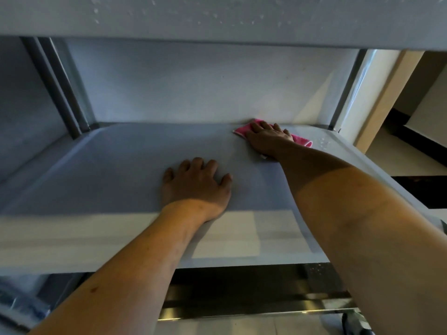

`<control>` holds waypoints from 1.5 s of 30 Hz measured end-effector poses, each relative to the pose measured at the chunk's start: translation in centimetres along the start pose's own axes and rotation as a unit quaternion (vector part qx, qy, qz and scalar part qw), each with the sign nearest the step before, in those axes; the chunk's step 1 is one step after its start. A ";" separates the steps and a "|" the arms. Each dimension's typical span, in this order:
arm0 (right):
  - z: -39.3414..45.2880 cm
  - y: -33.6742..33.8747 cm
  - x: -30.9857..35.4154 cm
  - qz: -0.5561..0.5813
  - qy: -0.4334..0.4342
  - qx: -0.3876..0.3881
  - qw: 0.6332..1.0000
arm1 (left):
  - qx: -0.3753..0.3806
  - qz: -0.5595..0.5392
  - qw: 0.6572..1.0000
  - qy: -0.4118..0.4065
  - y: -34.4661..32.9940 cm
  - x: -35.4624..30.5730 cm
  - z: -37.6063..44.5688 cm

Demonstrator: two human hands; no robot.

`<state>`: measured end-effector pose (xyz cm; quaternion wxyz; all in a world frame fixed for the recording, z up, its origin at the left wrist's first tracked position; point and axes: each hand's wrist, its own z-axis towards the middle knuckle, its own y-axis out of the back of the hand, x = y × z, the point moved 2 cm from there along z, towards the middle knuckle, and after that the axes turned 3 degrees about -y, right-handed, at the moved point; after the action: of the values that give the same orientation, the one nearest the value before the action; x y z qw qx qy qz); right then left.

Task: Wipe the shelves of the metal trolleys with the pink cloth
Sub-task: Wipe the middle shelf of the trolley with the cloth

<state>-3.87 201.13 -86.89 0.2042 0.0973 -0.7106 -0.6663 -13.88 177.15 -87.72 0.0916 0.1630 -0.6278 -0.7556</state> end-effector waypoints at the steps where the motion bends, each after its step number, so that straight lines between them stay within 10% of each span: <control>1: -0.1 0.1 -0.1 0.001 -0.002 0.000 1.000 | 0.002 -0.002 1.000 0.000 -0.1 0.0 0.0; 23: -2.0 2.6 -15.1 0.003 -0.094 0.001 0.996 | -0.006 0.045 0.998 0.035 -0.5 -0.7 0.5; 45: -14.3 0.8 -10.8 -0.020 -0.011 0.022 0.999 | 0.034 0.026 0.998 0.051 0.2 -1.2 0.1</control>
<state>11.92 192.64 -87.37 0.1804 0.1084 -0.7251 -0.6556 -12.77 177.57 -87.31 0.1378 0.1879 -0.6516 -0.7218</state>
